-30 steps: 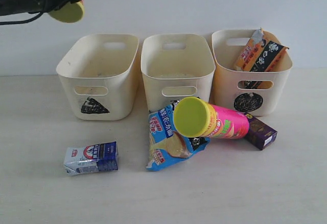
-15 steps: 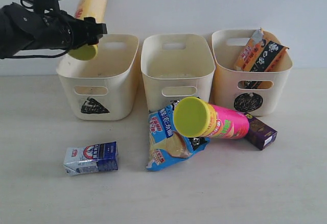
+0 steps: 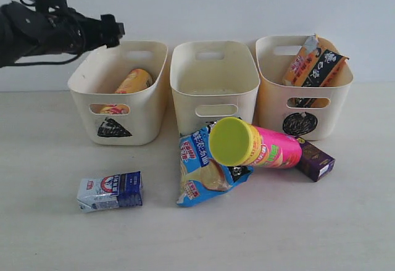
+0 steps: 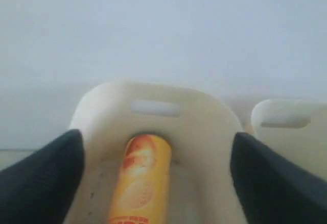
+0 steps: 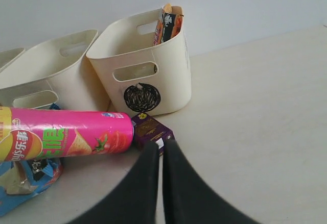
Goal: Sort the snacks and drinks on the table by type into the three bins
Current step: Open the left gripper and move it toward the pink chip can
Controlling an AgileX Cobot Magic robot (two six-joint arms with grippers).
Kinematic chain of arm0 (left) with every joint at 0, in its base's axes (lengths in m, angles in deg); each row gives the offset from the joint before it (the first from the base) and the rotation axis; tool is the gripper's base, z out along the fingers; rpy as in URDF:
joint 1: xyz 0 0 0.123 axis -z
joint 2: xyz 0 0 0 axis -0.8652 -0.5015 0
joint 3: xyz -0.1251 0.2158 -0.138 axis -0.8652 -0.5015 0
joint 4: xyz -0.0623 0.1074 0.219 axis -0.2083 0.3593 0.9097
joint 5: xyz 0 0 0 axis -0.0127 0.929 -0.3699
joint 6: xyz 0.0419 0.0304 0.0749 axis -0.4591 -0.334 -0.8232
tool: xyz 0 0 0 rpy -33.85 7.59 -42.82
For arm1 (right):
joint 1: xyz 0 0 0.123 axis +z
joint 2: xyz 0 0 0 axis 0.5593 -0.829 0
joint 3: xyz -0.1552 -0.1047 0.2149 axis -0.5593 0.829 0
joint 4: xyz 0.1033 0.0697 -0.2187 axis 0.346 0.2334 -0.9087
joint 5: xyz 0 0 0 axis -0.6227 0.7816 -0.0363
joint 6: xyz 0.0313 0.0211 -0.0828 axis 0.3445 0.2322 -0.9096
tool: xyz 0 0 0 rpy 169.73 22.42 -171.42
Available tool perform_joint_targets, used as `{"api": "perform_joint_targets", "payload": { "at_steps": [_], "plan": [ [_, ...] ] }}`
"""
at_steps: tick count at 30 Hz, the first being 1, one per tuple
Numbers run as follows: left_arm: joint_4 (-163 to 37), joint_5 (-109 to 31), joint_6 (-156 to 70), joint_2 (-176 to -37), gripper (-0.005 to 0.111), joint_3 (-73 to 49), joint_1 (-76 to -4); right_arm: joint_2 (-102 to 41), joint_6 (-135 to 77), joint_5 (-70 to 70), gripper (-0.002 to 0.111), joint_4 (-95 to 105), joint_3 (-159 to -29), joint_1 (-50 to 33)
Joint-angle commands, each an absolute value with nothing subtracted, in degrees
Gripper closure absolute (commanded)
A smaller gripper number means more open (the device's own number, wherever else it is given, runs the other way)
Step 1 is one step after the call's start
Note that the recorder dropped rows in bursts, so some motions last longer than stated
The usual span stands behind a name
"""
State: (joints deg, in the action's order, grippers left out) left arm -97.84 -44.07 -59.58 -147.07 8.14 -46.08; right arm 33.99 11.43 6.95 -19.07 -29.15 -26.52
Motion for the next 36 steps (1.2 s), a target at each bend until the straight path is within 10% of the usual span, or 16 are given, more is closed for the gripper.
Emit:
{"api": "perform_joint_targets", "payload": {
  "at_steps": [1,4,36],
  "plan": [
    [-97.8,-37.5,-60.0,-140.9,0.066,8.5,-46.2,33.7,11.6,7.0,0.108,-19.1,-29.2,-26.7],
    [-97.8,-28.5,-60.2,-136.6,0.102,8.5,-46.2,33.7,11.6,7.0,0.108,-19.1,-29.2,-26.7],
    [-122.0,16.9,-80.7,-105.1,0.102,-12.4,-45.9,33.7,13.1,6.8,0.108,-19.1,-29.2,-26.7]
  ]
}}
